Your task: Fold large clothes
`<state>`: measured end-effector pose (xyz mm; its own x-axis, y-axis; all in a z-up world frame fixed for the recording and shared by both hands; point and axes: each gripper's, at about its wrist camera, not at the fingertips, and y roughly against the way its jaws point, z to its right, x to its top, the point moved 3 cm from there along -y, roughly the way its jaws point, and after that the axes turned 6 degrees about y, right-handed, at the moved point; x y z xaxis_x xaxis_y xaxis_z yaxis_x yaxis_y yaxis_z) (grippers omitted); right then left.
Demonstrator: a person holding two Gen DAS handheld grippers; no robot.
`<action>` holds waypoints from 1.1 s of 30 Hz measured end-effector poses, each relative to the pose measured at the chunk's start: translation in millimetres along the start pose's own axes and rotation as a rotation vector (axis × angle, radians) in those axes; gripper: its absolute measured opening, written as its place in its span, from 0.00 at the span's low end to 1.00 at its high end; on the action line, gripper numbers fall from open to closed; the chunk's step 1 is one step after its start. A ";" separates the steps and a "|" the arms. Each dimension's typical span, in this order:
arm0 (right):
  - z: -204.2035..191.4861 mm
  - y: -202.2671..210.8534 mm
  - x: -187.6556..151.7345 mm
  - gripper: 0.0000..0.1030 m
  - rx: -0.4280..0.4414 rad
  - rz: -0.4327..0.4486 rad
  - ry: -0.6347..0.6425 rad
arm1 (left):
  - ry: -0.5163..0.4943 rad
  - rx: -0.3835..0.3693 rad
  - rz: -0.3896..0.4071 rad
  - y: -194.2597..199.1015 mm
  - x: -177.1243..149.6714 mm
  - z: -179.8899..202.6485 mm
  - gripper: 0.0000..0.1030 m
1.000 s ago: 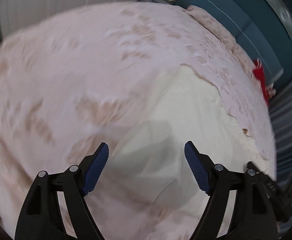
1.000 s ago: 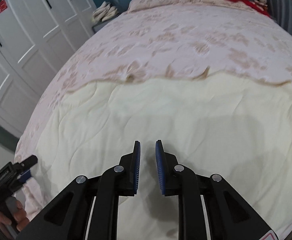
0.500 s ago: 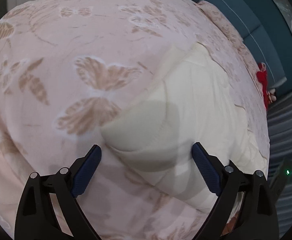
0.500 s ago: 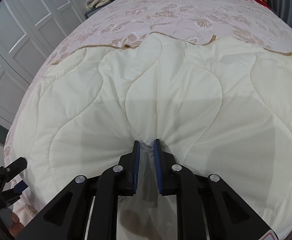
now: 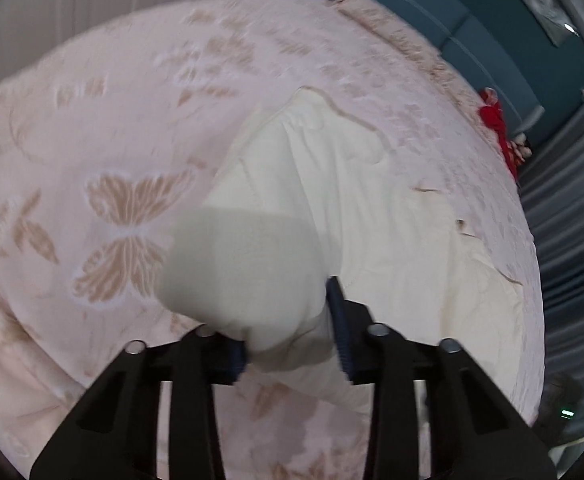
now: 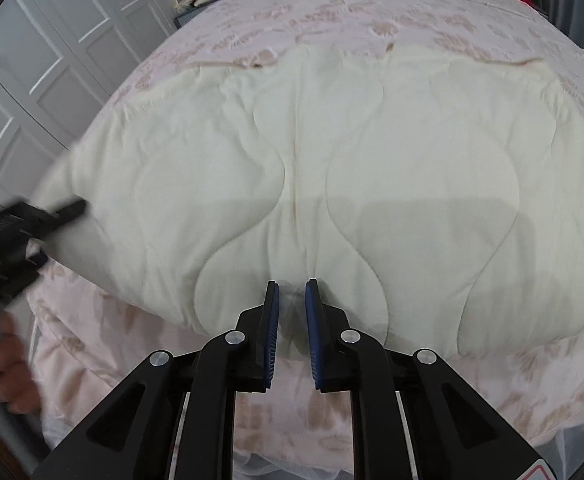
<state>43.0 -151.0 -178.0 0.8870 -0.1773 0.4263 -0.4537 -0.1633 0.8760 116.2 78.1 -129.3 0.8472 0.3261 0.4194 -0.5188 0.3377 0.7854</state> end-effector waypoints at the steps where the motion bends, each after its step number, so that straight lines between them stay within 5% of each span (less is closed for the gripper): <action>1: 1.1 -4.0 -0.3 0.12 0.001 0.000 -0.005 | -0.028 -0.024 0.013 12.0 0.6 10.2 0.25; 6: 9.2 -17.3 -3.1 0.09 0.031 0.006 -0.035 | -0.149 -0.123 0.034 49.8 -8.9 64.3 0.19; 13: 24.1 -6.4 -8.0 0.08 0.121 0.029 -0.101 | -0.386 -0.159 0.064 72.0 -53.1 144.4 0.17; 20: 59.4 20.8 -32.6 0.06 0.138 0.060 -0.185 | -0.516 -0.172 0.018 57.3 -88.5 201.2 0.16; 27: 87.7 16.4 -46.9 0.01 0.268 0.067 -0.323 | -0.630 -0.167 -0.020 39.9 -117.9 250.6 0.16; 33: 130.0 54.8 -77.5 0.07 0.173 0.087 -0.348 | -0.690 -0.161 -0.079 13.1 -149.5 285.1 0.16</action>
<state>-61.8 -272.4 -192.3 0.7761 -0.5110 0.3694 -0.5598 -0.2887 0.7767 15.4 -218.0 -51.9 0.7343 -0.3199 0.5987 -0.4185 0.4812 0.7703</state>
